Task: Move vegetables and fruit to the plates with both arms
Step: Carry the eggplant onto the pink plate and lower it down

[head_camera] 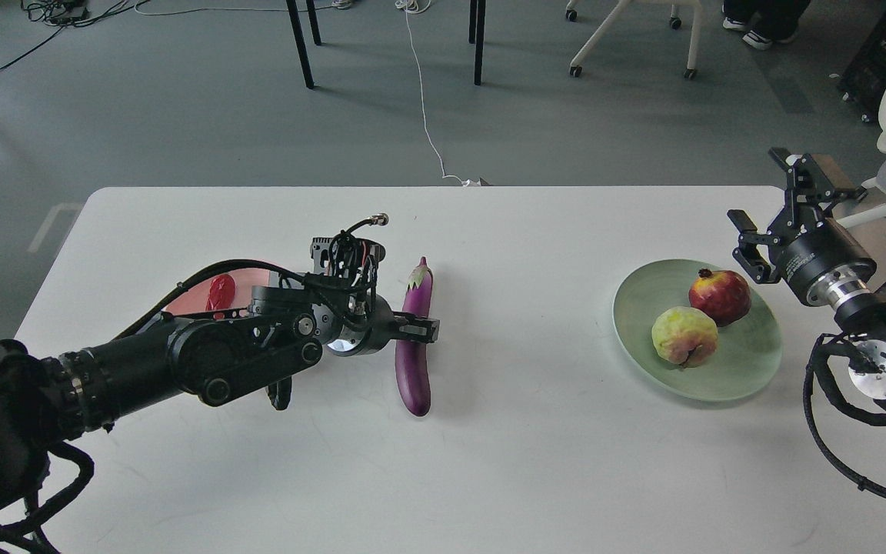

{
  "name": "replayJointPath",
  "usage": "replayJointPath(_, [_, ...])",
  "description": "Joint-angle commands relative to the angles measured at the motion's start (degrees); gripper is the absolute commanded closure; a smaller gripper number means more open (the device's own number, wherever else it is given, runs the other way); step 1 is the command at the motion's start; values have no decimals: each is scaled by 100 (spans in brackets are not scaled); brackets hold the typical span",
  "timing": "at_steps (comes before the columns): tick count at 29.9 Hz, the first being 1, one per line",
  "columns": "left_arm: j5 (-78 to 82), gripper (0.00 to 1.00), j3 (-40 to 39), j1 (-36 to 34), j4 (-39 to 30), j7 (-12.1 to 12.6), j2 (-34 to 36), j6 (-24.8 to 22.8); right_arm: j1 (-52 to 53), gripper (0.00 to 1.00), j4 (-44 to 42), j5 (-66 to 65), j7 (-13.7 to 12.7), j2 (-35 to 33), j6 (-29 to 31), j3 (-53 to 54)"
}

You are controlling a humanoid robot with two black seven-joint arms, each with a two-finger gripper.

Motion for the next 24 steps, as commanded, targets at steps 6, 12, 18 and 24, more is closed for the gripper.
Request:
replayJointPath(6, [-211,91,-174,-427,-568,36,901,-281,0,1,-2,0,0,1,0,7])
replayJointPath(12, [-370,91,-429,-507,-762,-157,2167,-657,0,1,-2,0,0,36,0,69])
replayJointPath(18, [-361,86,-332,-306,-929,-457,2995,-657,0,1,-2,0,0,62,0,78])
replayJointPath(24, [-300,41,-333,-33,-929,-658,3092,-643,0,1,-2,0,0,27,0,69])
